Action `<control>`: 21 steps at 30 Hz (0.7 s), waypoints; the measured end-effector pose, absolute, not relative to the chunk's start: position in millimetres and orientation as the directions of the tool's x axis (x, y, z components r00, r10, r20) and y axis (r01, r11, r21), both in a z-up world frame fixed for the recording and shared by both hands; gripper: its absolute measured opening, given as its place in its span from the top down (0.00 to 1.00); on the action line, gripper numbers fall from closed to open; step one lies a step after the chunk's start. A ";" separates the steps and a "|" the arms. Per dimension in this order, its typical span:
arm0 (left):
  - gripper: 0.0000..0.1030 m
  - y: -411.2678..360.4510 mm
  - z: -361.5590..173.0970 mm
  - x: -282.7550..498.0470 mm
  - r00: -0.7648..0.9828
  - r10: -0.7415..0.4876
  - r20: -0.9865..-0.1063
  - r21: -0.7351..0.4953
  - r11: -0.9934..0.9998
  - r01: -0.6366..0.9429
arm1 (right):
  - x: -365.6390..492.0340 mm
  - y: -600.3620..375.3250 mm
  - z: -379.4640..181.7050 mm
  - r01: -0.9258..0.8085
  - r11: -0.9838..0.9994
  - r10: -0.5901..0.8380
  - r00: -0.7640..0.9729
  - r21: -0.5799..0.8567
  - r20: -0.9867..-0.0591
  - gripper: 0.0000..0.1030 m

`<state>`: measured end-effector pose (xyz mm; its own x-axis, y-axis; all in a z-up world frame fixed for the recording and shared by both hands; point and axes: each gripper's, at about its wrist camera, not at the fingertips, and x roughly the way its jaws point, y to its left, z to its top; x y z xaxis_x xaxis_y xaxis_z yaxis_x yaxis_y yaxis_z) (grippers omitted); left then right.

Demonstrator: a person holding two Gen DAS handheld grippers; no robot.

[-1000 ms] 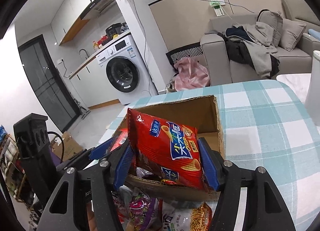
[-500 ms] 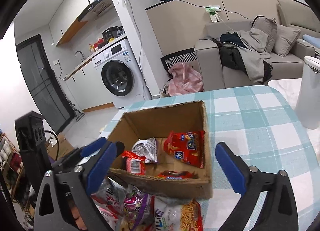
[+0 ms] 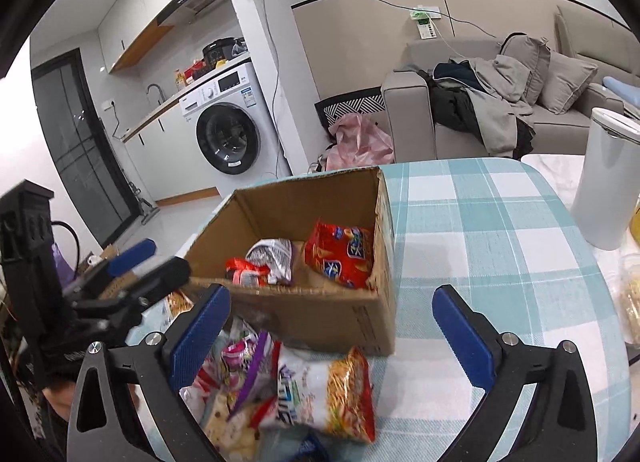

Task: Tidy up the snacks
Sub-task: 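Open both tools to drop the packs into the box and withdraw, then reach the right tool to the blue biscuit pack and grasp it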

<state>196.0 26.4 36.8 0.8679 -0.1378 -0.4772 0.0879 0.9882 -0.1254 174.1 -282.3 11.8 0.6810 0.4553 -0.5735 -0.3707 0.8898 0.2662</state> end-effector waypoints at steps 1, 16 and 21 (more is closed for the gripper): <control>0.01 27.2 37.6 190.7 0.866 -0.128 -0.484 -0.122 0.989 0.078 | 170.2 -284.0 10.7 -0.374 0.889 0.457 0.681 0.264 -0.572 0.00; 0.01 39.4 42.5 113.5 0.855 -0.060 -0.515 -0.108 0.994 0.005 | 113.2 -278.7 6.5 -0.439 0.881 0.455 0.677 0.179 -0.578 0.00; 0.01 41.1 39.4 101.5 0.850 -0.061 -0.523 -0.121 0.993 -0.003 | 105.2 -279.7 5.2 -0.443 0.877 0.460 0.662 0.187 -0.591 0.00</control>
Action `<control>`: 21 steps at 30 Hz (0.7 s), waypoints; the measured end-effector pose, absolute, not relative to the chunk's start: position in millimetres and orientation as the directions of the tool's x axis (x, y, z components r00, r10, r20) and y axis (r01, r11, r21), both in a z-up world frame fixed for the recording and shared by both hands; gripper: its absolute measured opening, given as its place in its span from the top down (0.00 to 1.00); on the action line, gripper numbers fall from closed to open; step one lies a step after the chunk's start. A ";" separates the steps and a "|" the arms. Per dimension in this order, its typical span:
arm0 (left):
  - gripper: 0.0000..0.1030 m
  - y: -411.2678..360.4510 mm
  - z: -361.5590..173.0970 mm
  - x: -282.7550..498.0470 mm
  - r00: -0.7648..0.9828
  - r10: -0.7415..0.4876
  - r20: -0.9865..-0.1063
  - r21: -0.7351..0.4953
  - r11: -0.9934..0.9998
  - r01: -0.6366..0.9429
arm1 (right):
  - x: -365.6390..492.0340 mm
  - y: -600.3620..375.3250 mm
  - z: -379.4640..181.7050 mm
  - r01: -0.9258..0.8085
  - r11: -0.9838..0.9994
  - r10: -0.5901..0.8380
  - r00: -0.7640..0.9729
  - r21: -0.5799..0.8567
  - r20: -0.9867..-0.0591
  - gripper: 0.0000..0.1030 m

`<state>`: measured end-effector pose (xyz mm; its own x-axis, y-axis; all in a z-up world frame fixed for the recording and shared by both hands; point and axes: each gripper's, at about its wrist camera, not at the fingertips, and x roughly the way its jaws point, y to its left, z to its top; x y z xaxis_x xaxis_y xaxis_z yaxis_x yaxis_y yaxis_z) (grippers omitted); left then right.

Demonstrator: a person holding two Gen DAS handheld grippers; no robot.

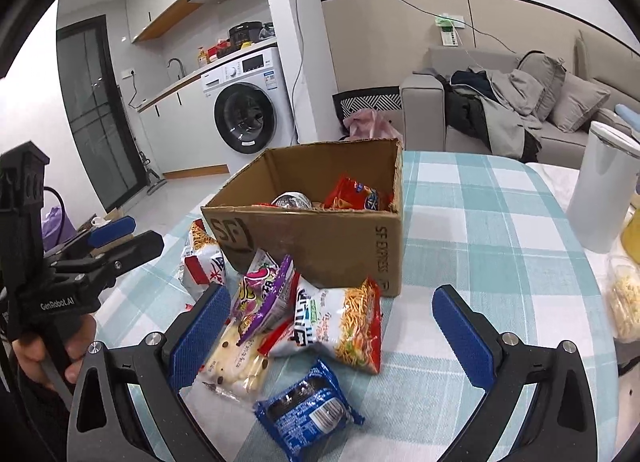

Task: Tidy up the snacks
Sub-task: 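Reach the right tool to the blue biscuit pack and grasp it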

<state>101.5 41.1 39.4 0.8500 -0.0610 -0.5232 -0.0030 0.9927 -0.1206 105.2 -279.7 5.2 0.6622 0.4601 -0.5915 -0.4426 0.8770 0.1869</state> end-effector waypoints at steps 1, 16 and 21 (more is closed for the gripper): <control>0.01 41.8 38.4 102.2 0.848 -0.065 -0.526 -0.128 0.992 -0.004 | 104.3 -280.6 5.6 -0.445 0.875 0.464 0.660 0.191 -0.591 0.00; 0.01 39.8 -0.9 95.5 0.774 -0.055 -0.631 -0.109 0.994 -0.019 | 102.0 -283.8 -27.9 -0.429 0.883 0.426 0.564 0.189 -0.707 0.00; 0.01 40.5 -20.9 96.2 0.741 -0.054 -0.669 -0.107 0.994 -0.024 | 104.2 -282.0 -38.5 -0.425 0.883 0.421 0.531 0.198 -0.735 0.00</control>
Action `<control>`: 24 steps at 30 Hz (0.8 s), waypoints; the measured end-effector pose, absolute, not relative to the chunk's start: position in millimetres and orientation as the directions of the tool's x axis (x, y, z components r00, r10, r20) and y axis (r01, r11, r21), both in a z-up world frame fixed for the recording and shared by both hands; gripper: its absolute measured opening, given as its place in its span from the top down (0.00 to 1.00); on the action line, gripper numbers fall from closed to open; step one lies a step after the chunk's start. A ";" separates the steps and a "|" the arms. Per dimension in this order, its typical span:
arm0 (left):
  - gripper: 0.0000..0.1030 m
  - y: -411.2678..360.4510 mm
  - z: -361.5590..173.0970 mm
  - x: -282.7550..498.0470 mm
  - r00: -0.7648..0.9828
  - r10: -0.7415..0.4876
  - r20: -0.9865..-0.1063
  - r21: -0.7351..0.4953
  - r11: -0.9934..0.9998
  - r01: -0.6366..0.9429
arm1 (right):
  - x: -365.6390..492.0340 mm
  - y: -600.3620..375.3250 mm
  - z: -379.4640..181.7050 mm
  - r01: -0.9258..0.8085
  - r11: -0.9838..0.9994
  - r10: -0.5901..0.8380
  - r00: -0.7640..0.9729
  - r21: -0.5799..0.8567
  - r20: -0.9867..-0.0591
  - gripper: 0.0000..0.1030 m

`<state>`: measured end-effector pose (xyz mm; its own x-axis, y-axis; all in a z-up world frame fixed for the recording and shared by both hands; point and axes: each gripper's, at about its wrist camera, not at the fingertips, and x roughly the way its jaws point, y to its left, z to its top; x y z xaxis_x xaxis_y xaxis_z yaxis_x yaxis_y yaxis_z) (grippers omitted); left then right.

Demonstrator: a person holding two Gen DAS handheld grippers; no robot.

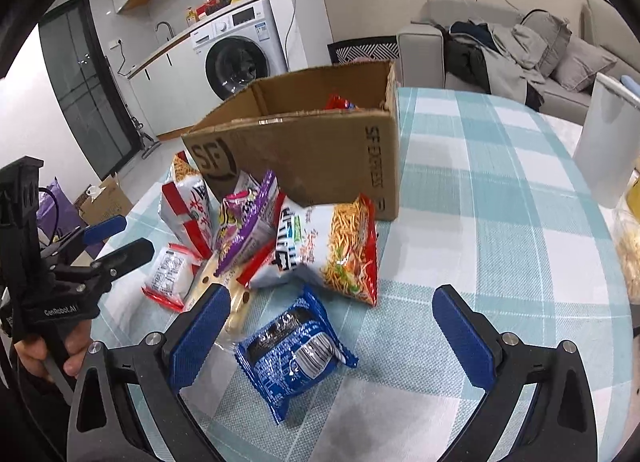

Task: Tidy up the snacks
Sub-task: 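Reach the right tool to the blue biscuit pack and grasp it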

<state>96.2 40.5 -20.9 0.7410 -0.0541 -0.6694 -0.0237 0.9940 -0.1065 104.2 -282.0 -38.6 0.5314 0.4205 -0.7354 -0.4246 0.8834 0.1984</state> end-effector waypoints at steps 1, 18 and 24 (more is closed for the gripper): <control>0.01 40.2 -24.5 97.3 0.734 -0.057 -0.677 -0.108 0.994 -0.023 | 104.2 -281.5 -40.8 -0.425 0.883 0.421 0.524 0.200 -0.740 0.00; 0.01 42.5 -62.1 117.1 0.653 -0.067 -0.754 -0.116 0.993 -0.031 | 104.2 -259.0 -80.8 -0.447 0.877 0.383 0.432 0.175 -0.816 0.00; 0.01 44.0 -67.1 122.9 0.639 -0.079 -0.765 -0.115 0.993 -0.016 | 97.5 -252.3 -83.6 -0.493 0.864 0.344 0.423 0.106 -0.838 0.00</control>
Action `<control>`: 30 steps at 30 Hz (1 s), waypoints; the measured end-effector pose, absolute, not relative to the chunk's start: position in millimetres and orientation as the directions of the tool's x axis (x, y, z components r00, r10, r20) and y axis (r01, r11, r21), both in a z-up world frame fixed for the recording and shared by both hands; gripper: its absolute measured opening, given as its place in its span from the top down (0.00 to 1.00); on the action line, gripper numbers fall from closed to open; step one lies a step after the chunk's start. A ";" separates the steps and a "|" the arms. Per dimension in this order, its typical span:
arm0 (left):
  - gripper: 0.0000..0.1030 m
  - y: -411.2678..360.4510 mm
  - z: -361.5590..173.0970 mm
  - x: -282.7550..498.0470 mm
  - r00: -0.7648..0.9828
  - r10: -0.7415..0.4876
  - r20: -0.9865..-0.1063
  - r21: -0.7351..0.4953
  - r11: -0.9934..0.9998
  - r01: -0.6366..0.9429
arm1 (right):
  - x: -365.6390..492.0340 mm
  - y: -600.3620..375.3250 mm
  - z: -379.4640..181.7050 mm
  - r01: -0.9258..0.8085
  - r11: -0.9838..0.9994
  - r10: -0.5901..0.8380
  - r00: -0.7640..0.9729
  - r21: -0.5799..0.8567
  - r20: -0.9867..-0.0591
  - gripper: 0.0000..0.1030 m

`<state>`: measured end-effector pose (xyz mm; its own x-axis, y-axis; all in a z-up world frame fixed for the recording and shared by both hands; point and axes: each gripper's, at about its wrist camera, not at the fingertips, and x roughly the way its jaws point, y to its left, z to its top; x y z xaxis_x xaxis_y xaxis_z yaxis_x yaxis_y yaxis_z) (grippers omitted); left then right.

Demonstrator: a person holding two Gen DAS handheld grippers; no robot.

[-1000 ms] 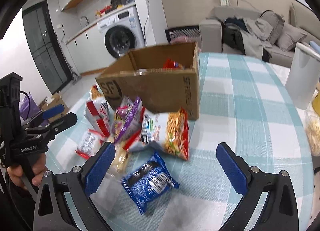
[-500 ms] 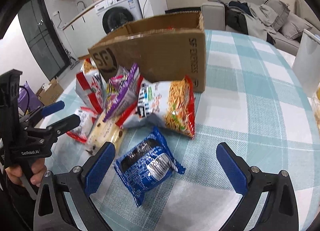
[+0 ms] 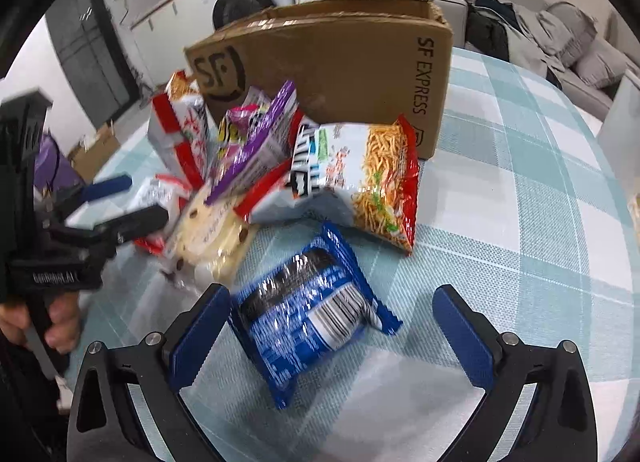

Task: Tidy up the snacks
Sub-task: 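Reach the right tool to the blue biscuit pack and grasp it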

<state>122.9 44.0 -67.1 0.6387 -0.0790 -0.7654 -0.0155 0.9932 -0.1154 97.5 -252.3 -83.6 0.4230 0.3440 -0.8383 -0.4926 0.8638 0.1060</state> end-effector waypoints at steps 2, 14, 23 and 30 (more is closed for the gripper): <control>0.01 41.8 -67.4 121.3 0.634 -0.081 -0.769 -0.114 0.993 -0.012 | 92.6 -252.8 -84.6 -0.525 0.848 0.323 0.413 0.067 -0.852 0.00; 0.01 45.1 -71.8 126.1 0.615 -0.095 -0.783 -0.130 0.991 -0.012 | 103.8 -296.1 -74.7 -0.440 0.887 0.345 0.428 0.141 -0.836 0.00; 0.01 45.7 -73.9 127.8 0.609 -0.089 -0.789 -0.125 0.992 -0.018 | 100.3 -267.5 -77.7 -0.421 0.903 0.301 0.479 0.085 -0.824 0.01; 0.01 47.6 -76.0 129.0 0.605 -0.090 -0.791 -0.129 0.991 -0.022 | 101.5 -273.6 -73.6 -0.430 0.898 0.307 0.466 0.091 -0.830 0.11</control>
<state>129.0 47.6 -76.0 0.6046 -0.0900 -0.7915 -0.0219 0.9913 -0.1295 101.5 -273.6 -73.6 0.4657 0.3069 -0.8300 -0.4296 0.8984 0.0912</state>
